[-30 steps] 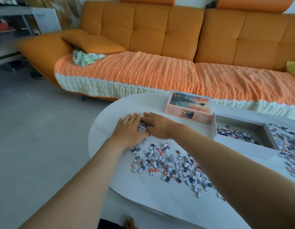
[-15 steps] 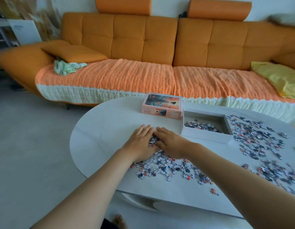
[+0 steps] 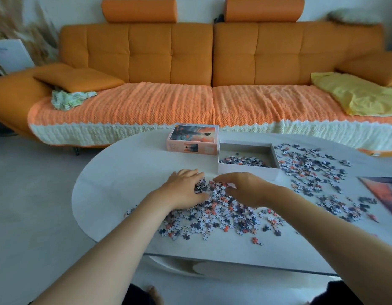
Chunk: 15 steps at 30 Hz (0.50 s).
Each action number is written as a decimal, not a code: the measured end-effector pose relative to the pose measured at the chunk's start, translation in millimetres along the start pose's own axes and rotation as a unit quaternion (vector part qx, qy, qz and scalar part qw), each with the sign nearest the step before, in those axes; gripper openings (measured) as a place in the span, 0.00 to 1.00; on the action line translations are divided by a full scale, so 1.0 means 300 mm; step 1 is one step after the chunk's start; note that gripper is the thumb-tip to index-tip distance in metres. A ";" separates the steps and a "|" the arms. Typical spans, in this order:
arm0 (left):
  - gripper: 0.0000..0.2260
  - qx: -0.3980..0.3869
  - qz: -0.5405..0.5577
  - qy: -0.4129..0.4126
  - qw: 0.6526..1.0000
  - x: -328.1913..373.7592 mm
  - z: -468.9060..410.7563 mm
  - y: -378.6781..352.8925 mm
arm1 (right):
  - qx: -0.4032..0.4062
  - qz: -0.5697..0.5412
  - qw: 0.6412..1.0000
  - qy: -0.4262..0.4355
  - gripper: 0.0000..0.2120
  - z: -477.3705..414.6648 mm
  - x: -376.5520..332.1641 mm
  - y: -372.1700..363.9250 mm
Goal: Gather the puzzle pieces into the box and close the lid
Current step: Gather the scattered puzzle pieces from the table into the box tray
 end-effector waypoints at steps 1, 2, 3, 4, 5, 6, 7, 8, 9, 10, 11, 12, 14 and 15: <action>0.36 -0.008 -0.003 0.004 1.000 0.005 -0.003 0.003 | 0.009 0.000 1.000 -0.006 0.20 0.006 0.016 0.014; 0.36 -0.017 0.001 0.007 1.000 0.009 -0.005 0.001 | 0.014 0.002 1.000 -0.013 0.19 0.011 0.030 0.022; 0.35 -0.025 0.004 0.009 1.000 0.015 -0.009 -0.005 | 0.018 0.003 1.000 -0.019 0.19 0.016 0.041 0.026; 0.35 -0.030 0.003 0.007 1.000 0.023 -0.014 -0.014 | 0.020 0.007 1.000 -0.023 0.20 0.018 0.046 0.024; 0.34 -0.032 -0.003 0.003 0.999 0.033 -0.022 -0.021 | 0.022 0.016 0.999 -0.023 0.23 0.018 0.047 0.021; 0.33 -0.028 -0.006 -0.003 1.000 0.043 -0.031 -0.025 | 0.023 0.031 0.999 -0.021 0.26 0.014 0.044 0.014; 0.33 -0.020 -0.003 -0.010 1.000 0.056 -0.043 -0.025 | 0.022 0.046 0.999 -0.017 0.28 0.008 0.040 0.006; 0.32 -0.011 0.008 -0.019 1.000 0.070 -0.055 -0.022 | 0.019 0.055 0.998 -0.014 0.28 0.001 0.037 0.000; 0.31 -0.003 0.023 -0.028 0.999 0.086 -0.067 -0.020 | 0.019 0.056 0.998 -0.013 0.27 -0.006 0.038 0.001; 0.30 0.005 0.037 -0.039 0.999 0.104 -0.077 -0.017 | 0.015 0.051 0.998 -0.018 0.26 -0.009 0.046 0.007; 0.29 0.010 0.048 -0.048 0.998 0.121 -0.086 -0.015 | 0.010 0.045 0.999 -0.027 0.26 -0.009 0.061 0.015; 0.28 0.015 0.053 -0.056 0.997 0.136 -0.093 -0.013 | 0.001 0.041 0.998 -0.036 0.25 -0.006 0.079 0.021; 0.27 0.023 0.056 -0.066 0.996 0.158 -0.103 -0.010 | -0.008 0.043 0.998 -0.047 0.26 0.005 0.108 0.032; 0.27 0.024 0.055 -0.070 0.996 0.167 -0.107 -0.010 | -0.007 0.043 0.998 -0.049 0.27 0.010 0.118 0.036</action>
Point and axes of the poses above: each hand's wrist, its own z-axis away from the middle knuckle, its own y-axis out of the back of the hand, x = y × z, the point moved 9 cm from there along -z, towards the middle knuckle, and after that the axes turned 6 degrees about z, right-handed, at the moved point
